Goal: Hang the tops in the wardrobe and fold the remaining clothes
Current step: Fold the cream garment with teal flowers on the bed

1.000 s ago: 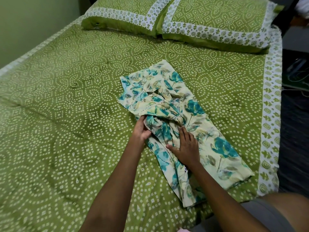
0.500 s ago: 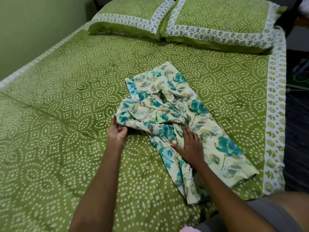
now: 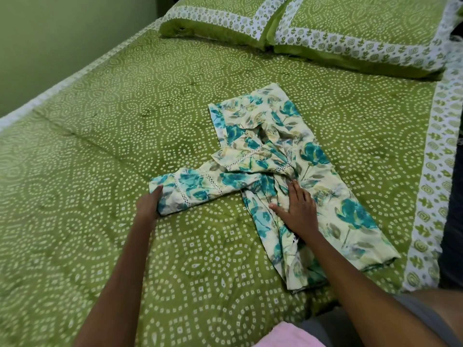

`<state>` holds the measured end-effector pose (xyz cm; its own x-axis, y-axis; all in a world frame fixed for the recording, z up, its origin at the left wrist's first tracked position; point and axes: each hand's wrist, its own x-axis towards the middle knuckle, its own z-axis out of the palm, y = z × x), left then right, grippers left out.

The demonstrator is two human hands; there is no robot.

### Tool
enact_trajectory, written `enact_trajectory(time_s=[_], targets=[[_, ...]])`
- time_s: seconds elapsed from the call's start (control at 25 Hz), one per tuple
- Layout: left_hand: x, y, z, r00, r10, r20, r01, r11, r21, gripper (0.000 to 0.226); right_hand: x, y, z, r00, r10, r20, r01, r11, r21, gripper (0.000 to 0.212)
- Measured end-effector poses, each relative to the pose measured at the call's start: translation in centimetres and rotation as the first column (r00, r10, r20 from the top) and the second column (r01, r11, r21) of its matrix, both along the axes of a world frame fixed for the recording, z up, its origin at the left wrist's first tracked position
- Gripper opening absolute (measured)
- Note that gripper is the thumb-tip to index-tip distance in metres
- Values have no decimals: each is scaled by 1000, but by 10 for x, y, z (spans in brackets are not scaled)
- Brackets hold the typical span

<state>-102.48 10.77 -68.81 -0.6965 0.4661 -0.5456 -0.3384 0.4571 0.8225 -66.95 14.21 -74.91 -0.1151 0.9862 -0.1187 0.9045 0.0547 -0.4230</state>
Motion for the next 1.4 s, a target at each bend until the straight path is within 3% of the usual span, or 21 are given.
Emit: enact_trajectory(time_s=[0.08, 0.16, 0.2, 0.36, 0.56, 0.68, 0.72, 0.8, 0.88, 0.96, 1.04, 1.08, 1.16, 1.2, 1.28, 1.4], targets=[[17, -1, 11, 963, -80, -256, 76, 997, -24, 38, 2, -1, -1, 1000, 24, 15, -24, 1000, 3, 104], [36, -9, 13, 836, -100, -539, 85, 995, -53, 36, 6, -4, -4, 998, 50, 31, -49, 999, -2, 100], [42, -19, 9, 796, -96, -598, 83, 995, -49, 34, 8, -4, -4, 998, 53, 33, -53, 999, -2, 100], [42, -59, -26, 732, -248, -634, 105, 961, -254, 34, 8, -6, -3, 997, 69, 40, -68, 998, -11, 93], [45, -73, -23, 777, -240, -582, 47, 944, -327, 45, 10, -7, -2, 997, 75, 28, -75, 997, -21, 92], [46, -63, -6, 525, -463, -714, 69, 859, -507, 73, 8, -6, -2, 996, 86, 11, -85, 996, -15, 92], [54, -49, 0, 449, -485, -751, 119, 865, -487, 76, 8, -6, -2, 997, 82, 4, -82, 997, -13, 92], [87, -11, 9, 355, -492, -795, 379, 853, -358, 67, 10, -8, -2, 997, 76, -22, -76, 997, 0, 88], [121, 35, 9, 167, -561, -811, 628, 694, -352, 50, 12, -14, -5, 990, 32, -134, -24, 998, 60, 84], [146, 88, 7, -8, -643, -766, 706, 538, -460, 51, 14, -23, -8, 923, -101, -371, 138, 988, 74, 79], [162, 138, 9, -131, -752, -646, 717, 378, -585, 66, 16, -28, -9, 773, -251, -583, 303, 953, -10, 69], [170, 159, 8, -248, -794, -555, 695, 253, -673, 72, 18, -27, -8, 718, -288, -634, 345, 938, -36, 62], [182, 186, 7, -497, -783, -374, 541, 58, -839, 77, 20, -24, -8, 706, -280, -651, 376, 927, 9, 48], [185, 194, 8, -576, -755, -313, 446, 32, -895, 75, 21, -22, -6, 724, -260, -638, 377, 925, 50, 42], [183, 197, 15, -632, -715, -300, 354, 79, -932, 55, 19, -20, -7, 761, -233, -606, 368, 924, 106, 34], [159, 183, 36, -642, -637, -425, 444, 143, -885, 23, 17, -17, -3, 738, -284, -612, 396, 917, 52, 35]])
